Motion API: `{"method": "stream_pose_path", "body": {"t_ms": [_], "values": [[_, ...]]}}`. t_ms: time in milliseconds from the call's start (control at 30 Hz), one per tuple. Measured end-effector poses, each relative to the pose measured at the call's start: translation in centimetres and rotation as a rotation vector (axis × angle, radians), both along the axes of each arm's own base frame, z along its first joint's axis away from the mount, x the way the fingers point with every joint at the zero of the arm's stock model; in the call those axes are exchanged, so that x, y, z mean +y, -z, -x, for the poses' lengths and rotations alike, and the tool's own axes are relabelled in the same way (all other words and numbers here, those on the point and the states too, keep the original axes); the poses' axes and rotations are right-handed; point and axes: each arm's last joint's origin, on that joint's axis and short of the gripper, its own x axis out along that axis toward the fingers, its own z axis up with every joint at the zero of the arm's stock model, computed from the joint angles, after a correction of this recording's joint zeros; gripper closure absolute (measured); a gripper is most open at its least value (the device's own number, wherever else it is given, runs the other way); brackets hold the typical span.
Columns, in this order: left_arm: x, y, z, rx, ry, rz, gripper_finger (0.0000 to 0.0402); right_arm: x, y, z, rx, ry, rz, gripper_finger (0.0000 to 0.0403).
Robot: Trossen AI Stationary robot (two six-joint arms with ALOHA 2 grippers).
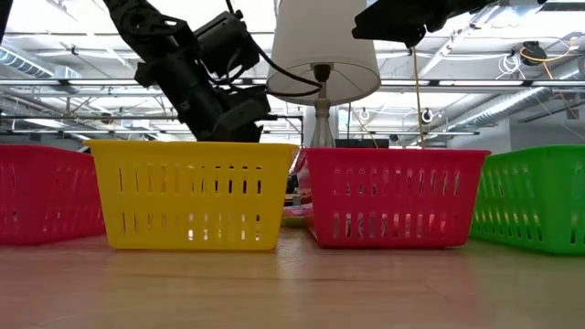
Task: Pick & Place Markers
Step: Put the large blue highlighter into the right red bin
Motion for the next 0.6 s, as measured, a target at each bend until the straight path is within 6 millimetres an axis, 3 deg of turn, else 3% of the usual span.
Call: {"method": "stream_pose_path", "body": {"t_ms": [167, 233, 600], "values": [[-0.1, 0.4, -1.1, 0.037, 0.013, -0.031, 0.0101, -0.5, -0.2, -0.1, -0.015, 0.017, 0.002, 0.0232], [-0.2, 0.2, -2.4, 0.041, 0.034, -0.046, 0.0101, -0.7, -0.2, -0.2, -0.023, 0.028, 0.0, 0.0232], [-0.1, 1.7, -6.2, 0.307, 0.002, -0.101, 0.0101, -1.0, -0.1, -0.2, -0.008, 0.042, -0.013, 0.0232]]}}
